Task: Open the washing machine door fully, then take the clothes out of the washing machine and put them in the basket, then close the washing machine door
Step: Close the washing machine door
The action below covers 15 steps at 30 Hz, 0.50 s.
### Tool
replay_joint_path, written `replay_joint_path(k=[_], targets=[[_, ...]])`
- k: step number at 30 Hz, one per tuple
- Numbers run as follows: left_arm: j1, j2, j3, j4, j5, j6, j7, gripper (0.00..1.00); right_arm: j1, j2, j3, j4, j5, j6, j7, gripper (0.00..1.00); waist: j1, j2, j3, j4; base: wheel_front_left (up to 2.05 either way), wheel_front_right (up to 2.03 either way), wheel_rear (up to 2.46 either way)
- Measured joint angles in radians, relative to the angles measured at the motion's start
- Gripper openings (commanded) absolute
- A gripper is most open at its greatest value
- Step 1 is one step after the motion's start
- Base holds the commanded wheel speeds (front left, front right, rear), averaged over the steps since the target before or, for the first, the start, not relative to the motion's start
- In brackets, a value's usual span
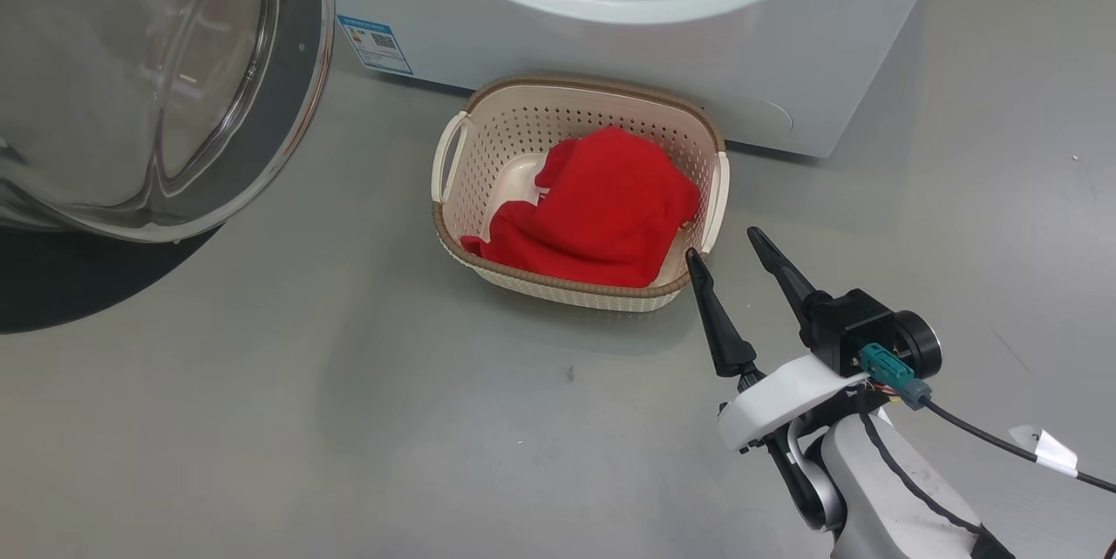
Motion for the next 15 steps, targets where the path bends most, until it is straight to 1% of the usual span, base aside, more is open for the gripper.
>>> replay_joint_path(k=[3, 7, 12, 15], targets=[[0.000, 0.000, -0.004, 0.004, 0.000, -0.010, 0.022, 0.00, 0.000, 0.000, 0.000, 0.003, 0.000, 0.000, 0.000, 1.00, 0.0000, 0.0000, -0.003, 0.001, 0.00, 0.00, 0.00], [0.000, -0.002, -0.022, 0.007, 0.000, -0.037, 0.065, 0.00, 0.000, 0.001, -0.001, 0.004, 0.000, 0.000, 0.000, 1.00, 0.0000, 0.0000, -0.008, 0.003, 0.00, 0.00, 0.00], [0.001, -0.021, -0.035, 0.009, -0.013, -0.068, 0.135, 0.00, 0.000, 0.003, -0.004, 0.005, 0.000, 0.000, 0.000, 1.00, 0.0000, 0.0000, -0.017, 0.007, 0.00, 0.00, 0.00], [0.002, -0.034, -0.040, 0.012, -0.016, -0.082, 0.157, 0.00, 0.000, 0.003, -0.005, 0.006, 0.000, 0.002, 0.000, 1.00, 0.0000, 0.0000, -0.023, 0.009, 0.00, 0.00, 0.00]])
